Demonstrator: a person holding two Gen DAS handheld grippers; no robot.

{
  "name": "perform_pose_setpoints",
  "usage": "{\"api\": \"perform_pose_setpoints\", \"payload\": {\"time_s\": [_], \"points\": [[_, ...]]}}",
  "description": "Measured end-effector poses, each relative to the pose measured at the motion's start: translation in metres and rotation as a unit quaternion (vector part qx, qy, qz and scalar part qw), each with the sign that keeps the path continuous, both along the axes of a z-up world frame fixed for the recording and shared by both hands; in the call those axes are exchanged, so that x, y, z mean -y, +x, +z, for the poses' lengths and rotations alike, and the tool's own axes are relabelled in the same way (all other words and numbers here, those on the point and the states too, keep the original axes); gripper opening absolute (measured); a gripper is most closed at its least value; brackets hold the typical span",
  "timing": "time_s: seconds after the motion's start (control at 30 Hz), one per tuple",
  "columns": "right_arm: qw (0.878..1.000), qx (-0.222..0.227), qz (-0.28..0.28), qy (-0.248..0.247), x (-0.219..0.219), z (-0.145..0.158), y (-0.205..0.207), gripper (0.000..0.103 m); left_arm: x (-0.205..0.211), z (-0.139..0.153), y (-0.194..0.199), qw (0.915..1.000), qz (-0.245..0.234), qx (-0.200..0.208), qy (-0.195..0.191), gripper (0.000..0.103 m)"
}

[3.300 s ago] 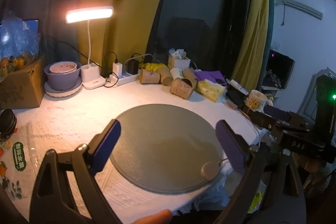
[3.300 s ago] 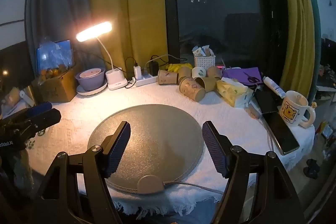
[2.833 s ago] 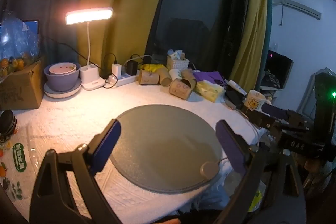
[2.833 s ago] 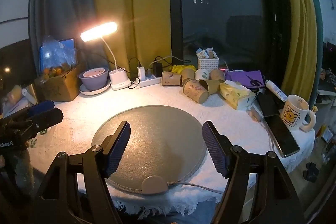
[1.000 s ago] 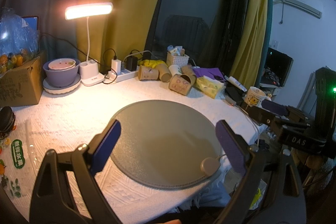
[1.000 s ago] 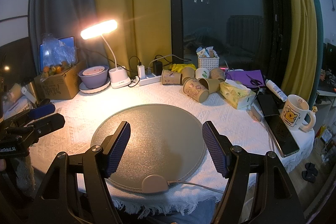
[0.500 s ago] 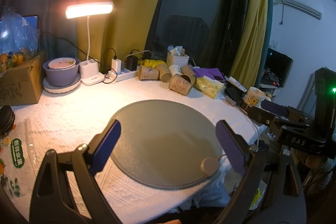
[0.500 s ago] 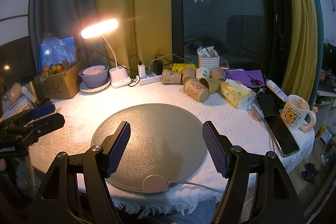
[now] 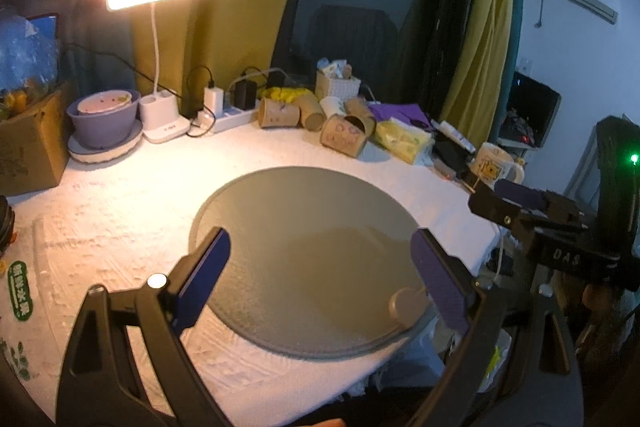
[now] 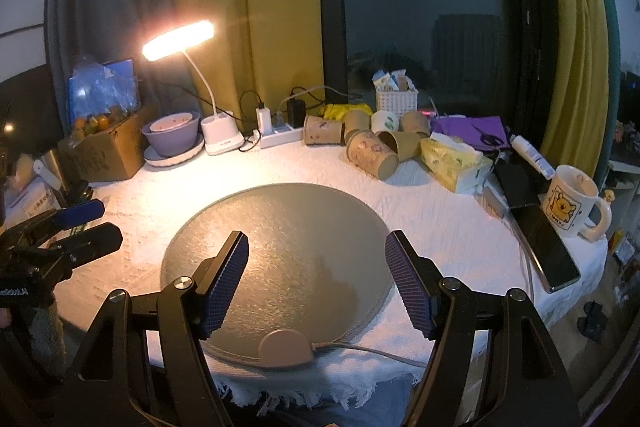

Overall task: Flip cup upright
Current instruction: 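Move the right tool toward the tipped-over flower-print paper cup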

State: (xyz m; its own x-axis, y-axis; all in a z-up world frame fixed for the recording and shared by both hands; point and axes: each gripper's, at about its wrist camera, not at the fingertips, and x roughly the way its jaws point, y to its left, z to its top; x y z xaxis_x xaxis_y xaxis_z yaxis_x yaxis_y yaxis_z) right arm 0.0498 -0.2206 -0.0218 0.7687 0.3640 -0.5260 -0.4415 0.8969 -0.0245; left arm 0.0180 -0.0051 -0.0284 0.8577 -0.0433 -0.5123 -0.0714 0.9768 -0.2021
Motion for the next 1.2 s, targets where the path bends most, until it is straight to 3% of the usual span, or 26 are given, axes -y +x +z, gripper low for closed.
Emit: {"api": "perform_pose_setpoints", "payload": {"time_s": [0.37,0.87,1.2], "points": [[1.000,-0.022,-0.010,-0.001,0.012,-0.006,0.058,0.074,-0.001,-0.006,0.059,0.9990,-0.015,-0.043,0.000,0.093],[1.000,-0.025,-0.006,0.005,0.028,-0.001,0.148,0.074,0.003,-0.003,0.166,0.9974,-0.026,-0.067,0.007,0.093],[0.999,-0.033,-0.012,0.001,0.045,-0.017,0.205,0.074,0.021,-0.017,0.236,0.9940,-0.041,-0.101,-0.002,0.093]]}}
